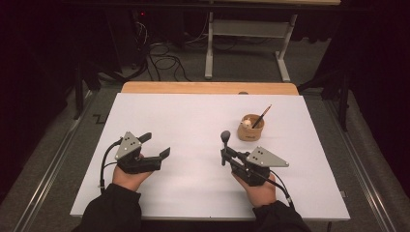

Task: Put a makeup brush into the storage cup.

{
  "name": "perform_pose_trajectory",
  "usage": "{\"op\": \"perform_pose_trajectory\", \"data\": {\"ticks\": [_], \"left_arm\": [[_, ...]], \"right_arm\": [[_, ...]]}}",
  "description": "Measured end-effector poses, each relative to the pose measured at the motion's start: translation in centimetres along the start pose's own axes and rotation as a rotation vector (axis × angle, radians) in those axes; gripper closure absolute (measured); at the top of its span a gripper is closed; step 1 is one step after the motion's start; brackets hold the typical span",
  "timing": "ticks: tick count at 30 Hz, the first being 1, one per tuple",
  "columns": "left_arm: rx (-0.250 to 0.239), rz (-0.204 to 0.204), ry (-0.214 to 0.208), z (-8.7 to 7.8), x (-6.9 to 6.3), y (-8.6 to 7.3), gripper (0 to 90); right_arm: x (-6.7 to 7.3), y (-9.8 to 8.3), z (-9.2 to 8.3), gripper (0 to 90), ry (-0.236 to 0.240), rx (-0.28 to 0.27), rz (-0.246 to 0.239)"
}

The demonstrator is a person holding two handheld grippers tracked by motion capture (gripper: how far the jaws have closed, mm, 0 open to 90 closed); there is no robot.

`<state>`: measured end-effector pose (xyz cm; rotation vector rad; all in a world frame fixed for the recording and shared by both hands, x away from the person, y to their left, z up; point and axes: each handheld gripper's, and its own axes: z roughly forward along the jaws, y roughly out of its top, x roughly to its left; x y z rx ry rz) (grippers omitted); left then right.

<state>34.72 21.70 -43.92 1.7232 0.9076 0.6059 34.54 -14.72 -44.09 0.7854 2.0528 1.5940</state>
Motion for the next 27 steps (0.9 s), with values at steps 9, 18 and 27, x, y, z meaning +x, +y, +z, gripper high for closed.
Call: {"op": "perform_pose_trajectory", "data": {"ticks": [9,18,27], "left_arm": [[0.04,-0.004,0.023,-0.8,0.9,-1.4,3.1],[0.017,-0.028,0.034,-1.7,1.7,-2.0,0.1],[0.003,-0.029,0.014,-1.8,1.8,-1.6,0.1]], "right_arm": [[-1.3,0.1,-1.1,80.5,-0.039,-0.008,0.022],[-2.8,0.0,-2.3,80.5,-0.092,-0.017,0.039],[-5.2,-0.1,-3.8,80.5,-0.187,-0.036,0.07]]}}
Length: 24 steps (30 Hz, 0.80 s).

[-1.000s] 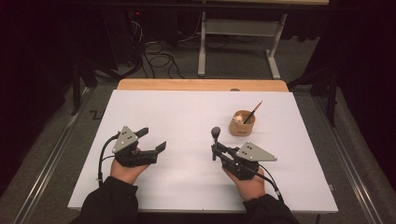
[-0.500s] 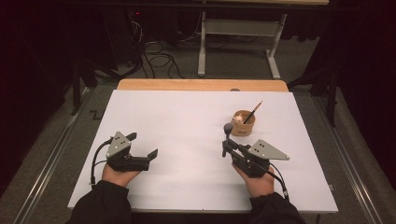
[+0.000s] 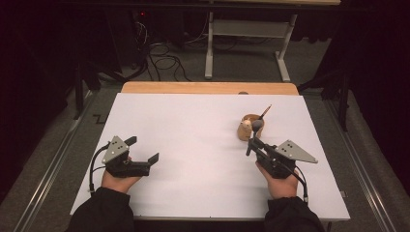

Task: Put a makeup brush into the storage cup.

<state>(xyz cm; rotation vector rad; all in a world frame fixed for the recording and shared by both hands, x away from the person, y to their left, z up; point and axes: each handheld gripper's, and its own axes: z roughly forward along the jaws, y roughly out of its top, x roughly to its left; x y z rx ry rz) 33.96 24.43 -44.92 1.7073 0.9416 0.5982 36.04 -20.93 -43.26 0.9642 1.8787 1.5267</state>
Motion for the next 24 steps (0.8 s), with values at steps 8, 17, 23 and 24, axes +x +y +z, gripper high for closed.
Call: {"op": "perform_pose_trajectory", "data": {"ticks": [8,17,23,24], "left_arm": [[-0.006,0.005,-0.013,-0.1,-0.2,0.2,0.1],[0.007,0.012,-0.02,0.1,-0.3,0.2,0.1],[0.008,0.013,-0.022,0.1,-0.4,0.2,0.1],[0.006,0.011,-0.023,0.1,-0.4,0.2,0.1]], "right_arm": [[-2.2,0.1,-0.8,80.5,-0.075,-0.009,0.018],[-3.1,0.5,-0.6,80.5,-0.098,-0.012,0.037],[-3.3,1.3,-0.1,80.5,-0.101,-0.008,0.037],[-3.4,1.5,-0.1,80.5,-0.102,-0.009,0.038]]}}
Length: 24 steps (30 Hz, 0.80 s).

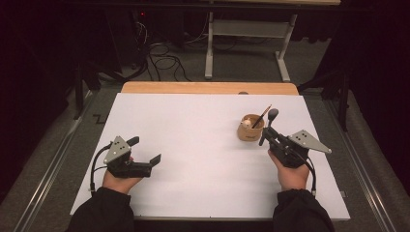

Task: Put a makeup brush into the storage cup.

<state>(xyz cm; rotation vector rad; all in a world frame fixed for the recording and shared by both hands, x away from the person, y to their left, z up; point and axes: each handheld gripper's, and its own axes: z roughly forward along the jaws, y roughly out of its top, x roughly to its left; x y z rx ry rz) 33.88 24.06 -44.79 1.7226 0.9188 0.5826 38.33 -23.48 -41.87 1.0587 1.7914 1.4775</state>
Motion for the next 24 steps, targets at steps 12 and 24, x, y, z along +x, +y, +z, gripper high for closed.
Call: {"op": "perform_pose_trajectory", "data": {"ticks": [12,24], "left_arm": [[-0.003,-0.005,-0.008,0.0,0.0,0.0,0.1],[-0.009,-0.01,-0.008,-0.1,0.2,0.0,0.1]], "right_arm": [[-0.5,2.4,1.5,80.5,-0.018,0.004,0.001],[-0.6,3.5,3.8,80.5,-0.04,0.022,-0.013]]}}
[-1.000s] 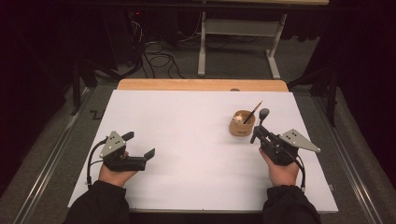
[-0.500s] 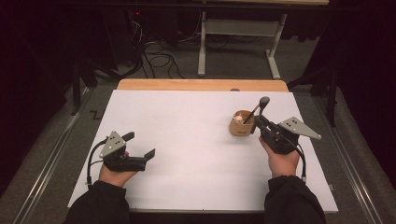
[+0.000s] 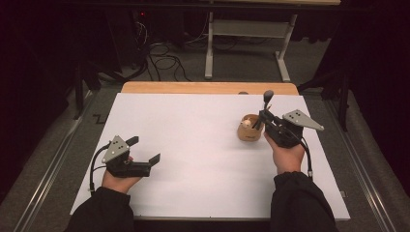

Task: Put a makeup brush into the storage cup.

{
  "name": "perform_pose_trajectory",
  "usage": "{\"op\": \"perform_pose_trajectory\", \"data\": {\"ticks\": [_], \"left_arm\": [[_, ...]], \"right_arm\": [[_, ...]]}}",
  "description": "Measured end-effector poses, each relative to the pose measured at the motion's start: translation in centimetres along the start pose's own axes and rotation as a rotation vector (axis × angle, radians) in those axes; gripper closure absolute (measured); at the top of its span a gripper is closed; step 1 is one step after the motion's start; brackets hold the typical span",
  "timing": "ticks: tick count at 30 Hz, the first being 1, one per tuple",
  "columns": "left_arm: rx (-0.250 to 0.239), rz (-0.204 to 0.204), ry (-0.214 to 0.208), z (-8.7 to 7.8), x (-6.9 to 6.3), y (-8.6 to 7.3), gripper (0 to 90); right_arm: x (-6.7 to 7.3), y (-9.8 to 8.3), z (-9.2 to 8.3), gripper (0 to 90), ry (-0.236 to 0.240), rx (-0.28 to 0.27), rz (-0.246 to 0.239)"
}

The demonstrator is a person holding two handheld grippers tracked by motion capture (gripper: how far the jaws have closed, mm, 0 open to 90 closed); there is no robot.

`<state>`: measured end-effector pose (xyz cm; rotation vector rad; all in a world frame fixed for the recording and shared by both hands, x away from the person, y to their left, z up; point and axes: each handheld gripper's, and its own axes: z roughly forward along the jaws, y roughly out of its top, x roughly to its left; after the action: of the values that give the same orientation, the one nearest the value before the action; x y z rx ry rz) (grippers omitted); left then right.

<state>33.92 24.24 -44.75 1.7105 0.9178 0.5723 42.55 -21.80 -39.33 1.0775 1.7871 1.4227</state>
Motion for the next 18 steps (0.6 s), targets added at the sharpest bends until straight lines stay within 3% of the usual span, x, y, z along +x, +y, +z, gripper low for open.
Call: {"op": "perform_pose_trajectory", "data": {"ticks": [18], "left_arm": [[-0.012,-0.006,0.0,-0.1,0.1,0.1,0.3]], "right_arm": [[-0.8,0.3,3.1,80.5,-0.043,0.034,0.005]]}}
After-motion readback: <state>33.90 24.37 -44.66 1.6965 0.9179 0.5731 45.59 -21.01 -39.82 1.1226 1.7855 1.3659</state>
